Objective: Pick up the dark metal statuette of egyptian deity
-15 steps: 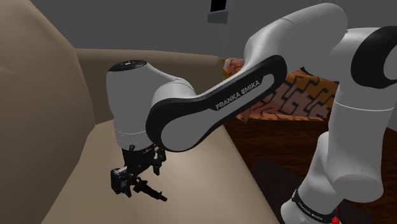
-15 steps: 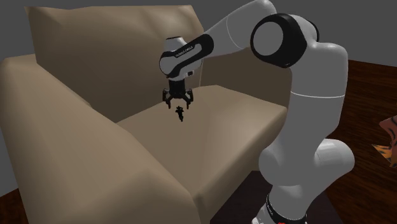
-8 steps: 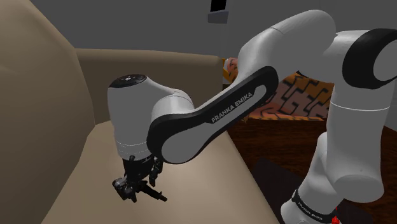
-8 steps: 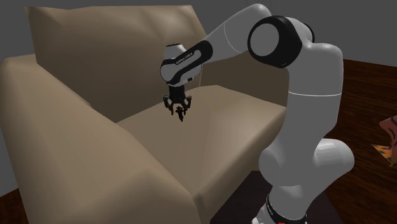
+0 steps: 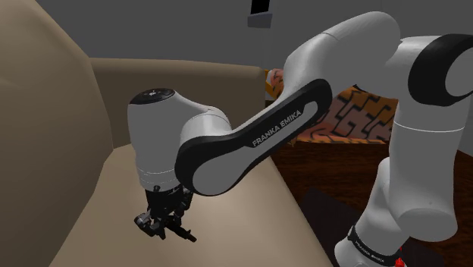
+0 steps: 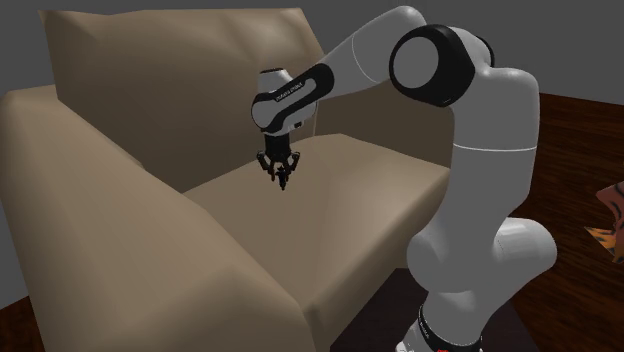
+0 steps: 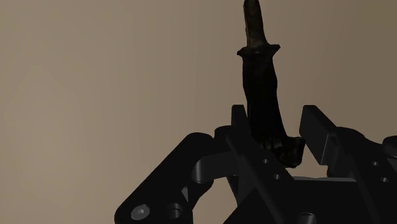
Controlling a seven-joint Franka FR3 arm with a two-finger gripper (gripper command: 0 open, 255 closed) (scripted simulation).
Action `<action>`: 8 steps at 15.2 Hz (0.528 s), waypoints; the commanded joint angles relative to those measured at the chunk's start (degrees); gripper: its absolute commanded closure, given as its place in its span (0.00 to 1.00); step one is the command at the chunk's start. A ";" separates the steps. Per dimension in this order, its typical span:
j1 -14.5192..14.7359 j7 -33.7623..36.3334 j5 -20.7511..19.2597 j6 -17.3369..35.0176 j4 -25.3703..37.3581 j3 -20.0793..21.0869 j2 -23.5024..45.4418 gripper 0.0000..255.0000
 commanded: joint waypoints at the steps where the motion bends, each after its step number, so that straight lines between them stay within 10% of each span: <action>1: -0.20 -0.25 0.06 -0.01 -0.25 -0.10 0.00 1.00; 8: -0.68 -1.43 1.84 -4.67 2.37 0.49 -2.45 1.00</action>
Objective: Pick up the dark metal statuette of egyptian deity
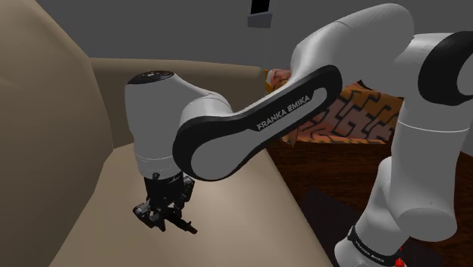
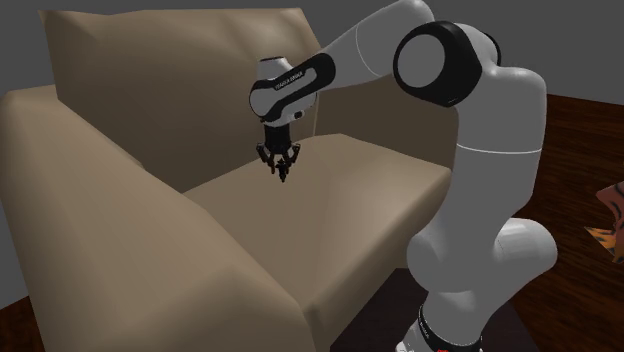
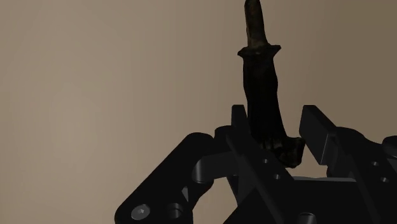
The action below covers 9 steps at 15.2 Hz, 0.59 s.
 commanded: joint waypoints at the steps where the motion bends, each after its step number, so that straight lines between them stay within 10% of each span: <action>1: -0.20 -0.47 0.43 -1.42 0.96 0.06 -0.55 1.00; 9: -0.47 -1.37 1.74 -6.39 4.41 0.42 -2.39 1.00</action>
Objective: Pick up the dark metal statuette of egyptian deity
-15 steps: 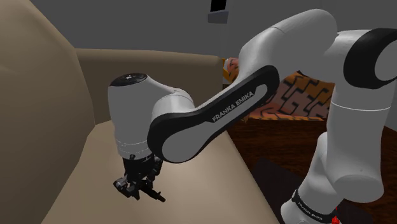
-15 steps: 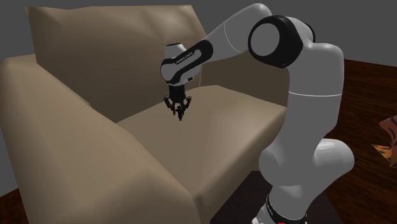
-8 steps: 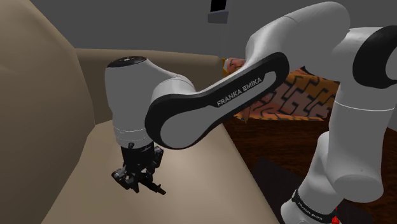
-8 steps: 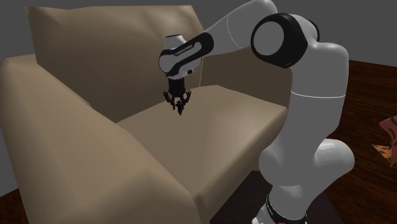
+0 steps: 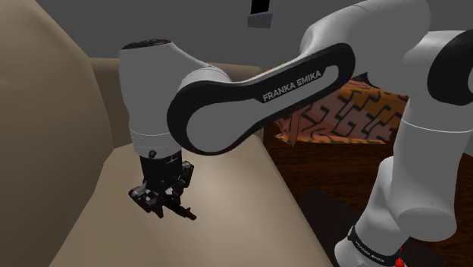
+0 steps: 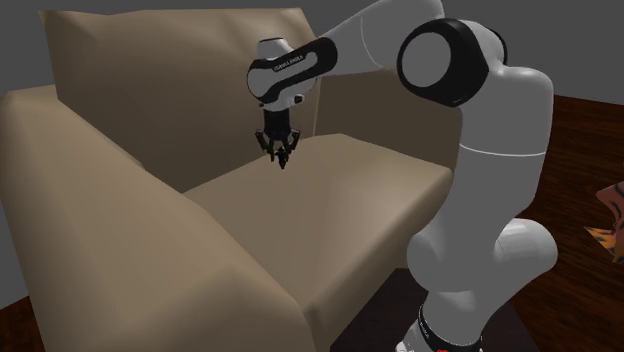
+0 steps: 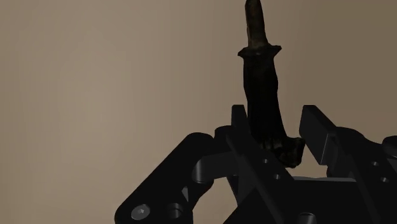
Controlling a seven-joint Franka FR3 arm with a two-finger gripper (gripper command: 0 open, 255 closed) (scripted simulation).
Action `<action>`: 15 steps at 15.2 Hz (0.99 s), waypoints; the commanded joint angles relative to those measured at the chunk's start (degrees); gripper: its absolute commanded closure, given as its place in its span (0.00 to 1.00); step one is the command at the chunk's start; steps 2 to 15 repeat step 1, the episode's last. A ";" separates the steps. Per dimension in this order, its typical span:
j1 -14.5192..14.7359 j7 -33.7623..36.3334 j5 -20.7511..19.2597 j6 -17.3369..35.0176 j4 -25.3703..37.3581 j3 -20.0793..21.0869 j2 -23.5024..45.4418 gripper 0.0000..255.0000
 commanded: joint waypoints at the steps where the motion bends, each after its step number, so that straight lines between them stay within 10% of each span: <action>1: -0.03 -0.05 0.21 -0.41 0.10 0.07 -0.35 1.00; 15: -0.03 -0.05 0.21 -0.41 0.10 0.07 -0.35 1.00</action>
